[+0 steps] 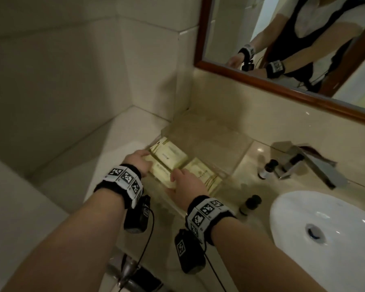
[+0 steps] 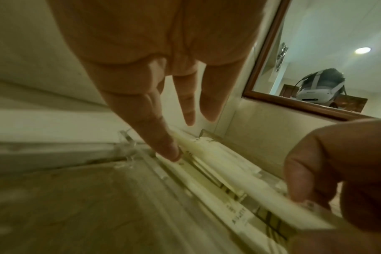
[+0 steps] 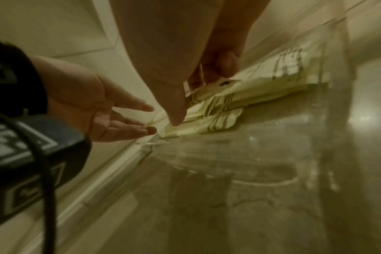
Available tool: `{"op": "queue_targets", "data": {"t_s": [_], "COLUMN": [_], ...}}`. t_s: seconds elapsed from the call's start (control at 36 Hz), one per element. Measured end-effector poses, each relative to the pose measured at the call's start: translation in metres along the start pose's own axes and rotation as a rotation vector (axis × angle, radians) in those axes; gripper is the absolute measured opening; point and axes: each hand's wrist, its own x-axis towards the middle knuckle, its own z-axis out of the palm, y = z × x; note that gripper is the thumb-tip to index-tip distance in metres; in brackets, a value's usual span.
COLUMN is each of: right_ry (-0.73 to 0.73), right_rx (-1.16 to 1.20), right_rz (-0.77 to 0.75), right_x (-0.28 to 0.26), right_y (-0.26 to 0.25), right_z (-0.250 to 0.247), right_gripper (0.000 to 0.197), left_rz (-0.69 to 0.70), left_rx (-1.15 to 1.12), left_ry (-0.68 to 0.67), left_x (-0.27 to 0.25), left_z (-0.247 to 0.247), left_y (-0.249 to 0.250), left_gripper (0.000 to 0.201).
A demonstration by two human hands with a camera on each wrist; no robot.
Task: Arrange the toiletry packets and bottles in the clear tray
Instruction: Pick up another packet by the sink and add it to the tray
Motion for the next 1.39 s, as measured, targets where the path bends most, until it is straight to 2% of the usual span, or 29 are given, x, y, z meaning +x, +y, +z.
{"op": "queue_targets", "data": {"t_s": [0.25, 0.58, 0.78, 0.92, 1.19, 1.39], "right_ry": [0.029, 0.021, 0.046, 0.075, 0.203, 0.339], "right_rx": [-0.079, -0.143, -0.078, -0.037, -0.023, -0.026], "right_rz": [0.081, 0.075, 0.075, 0.065, 0.037, 0.092], "right_x": [0.021, 0.032, 0.029, 0.019, -0.017, -0.069], "right_y": [0.003, 0.009, 0.007, 0.011, 0.031, 0.074], "right_z": [0.017, 0.016, 0.027, 0.024, -0.025, -0.072], "right_gripper": [0.030, 0.030, 0.028, 0.024, 0.024, 0.025], "left_rz": [0.031, 0.089, 0.107, 0.121, 0.203, 0.315], "left_rx": [0.149, 0.196, 0.168, 0.233, 0.396, 0.397], "left_ry": [-0.038, -0.032, -0.051, -0.051, -0.098, -0.188], "left_x": [0.003, 0.003, -0.001, -0.008, -0.042, -0.089], "left_z": [0.003, 0.010, 0.011, 0.014, 0.027, 0.079], "left_y": [0.001, 0.003, 0.003, 0.007, 0.043, 0.095], "left_gripper": [0.039, 0.032, 0.030, 0.030, 0.032, 0.033]}}
